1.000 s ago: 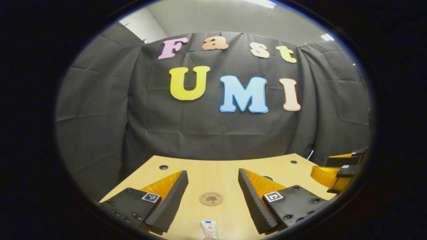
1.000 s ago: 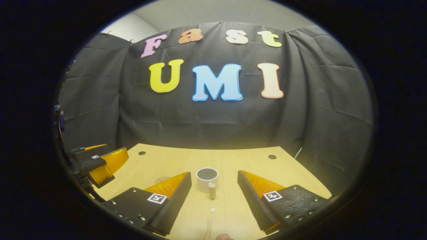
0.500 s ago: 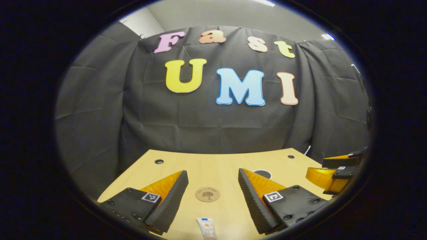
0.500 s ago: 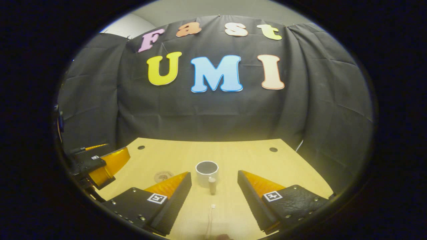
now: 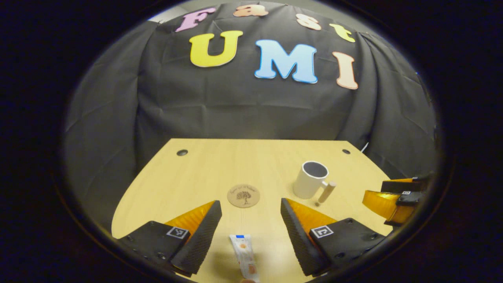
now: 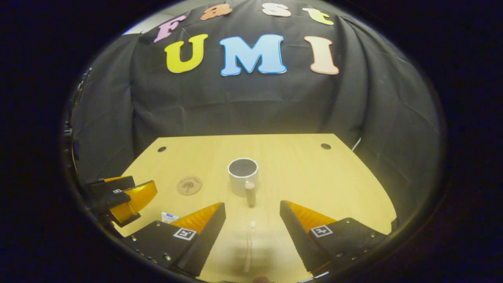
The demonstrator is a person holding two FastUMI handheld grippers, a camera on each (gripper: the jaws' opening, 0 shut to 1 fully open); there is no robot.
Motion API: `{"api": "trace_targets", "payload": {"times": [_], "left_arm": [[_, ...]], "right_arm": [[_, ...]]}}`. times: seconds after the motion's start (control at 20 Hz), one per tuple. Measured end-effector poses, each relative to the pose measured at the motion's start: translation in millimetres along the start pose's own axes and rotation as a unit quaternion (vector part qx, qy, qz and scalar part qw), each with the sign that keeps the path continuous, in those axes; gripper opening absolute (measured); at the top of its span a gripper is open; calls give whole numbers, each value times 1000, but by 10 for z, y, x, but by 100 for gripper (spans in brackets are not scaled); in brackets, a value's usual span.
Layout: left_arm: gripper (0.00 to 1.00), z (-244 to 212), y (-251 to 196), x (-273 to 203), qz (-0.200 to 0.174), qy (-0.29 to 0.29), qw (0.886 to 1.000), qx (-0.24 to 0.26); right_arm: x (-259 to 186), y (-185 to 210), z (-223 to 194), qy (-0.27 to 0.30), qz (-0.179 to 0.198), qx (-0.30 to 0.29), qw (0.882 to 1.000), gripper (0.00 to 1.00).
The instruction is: Put the toothbrush and toothpaste on the desktop into the cup, then pick up the cup and place it on the coaster on the desktop.
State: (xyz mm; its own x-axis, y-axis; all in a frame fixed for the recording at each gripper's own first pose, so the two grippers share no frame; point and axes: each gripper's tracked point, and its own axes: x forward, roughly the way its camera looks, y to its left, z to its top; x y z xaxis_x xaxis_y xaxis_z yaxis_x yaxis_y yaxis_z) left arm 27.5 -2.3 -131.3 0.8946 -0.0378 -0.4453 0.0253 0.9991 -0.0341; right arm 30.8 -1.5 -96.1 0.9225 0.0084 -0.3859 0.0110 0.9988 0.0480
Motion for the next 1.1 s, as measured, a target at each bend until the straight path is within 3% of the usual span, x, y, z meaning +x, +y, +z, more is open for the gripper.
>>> {"api": "trace_targets", "payload": {"times": [0.3,0.5,1.1], "left_arm": [[97,-501,61,189,16,107,994,-21],[97,-752,126,240,33,157,987,-8],[97,-1288,213,378,42,277,960,-6]], "right_arm": [[195,-12,-348,73,3,-5,997,90],[306,40,-578,119,15,-7,993,90],[510,72,-1104,253,25,-5,967,90]]}}
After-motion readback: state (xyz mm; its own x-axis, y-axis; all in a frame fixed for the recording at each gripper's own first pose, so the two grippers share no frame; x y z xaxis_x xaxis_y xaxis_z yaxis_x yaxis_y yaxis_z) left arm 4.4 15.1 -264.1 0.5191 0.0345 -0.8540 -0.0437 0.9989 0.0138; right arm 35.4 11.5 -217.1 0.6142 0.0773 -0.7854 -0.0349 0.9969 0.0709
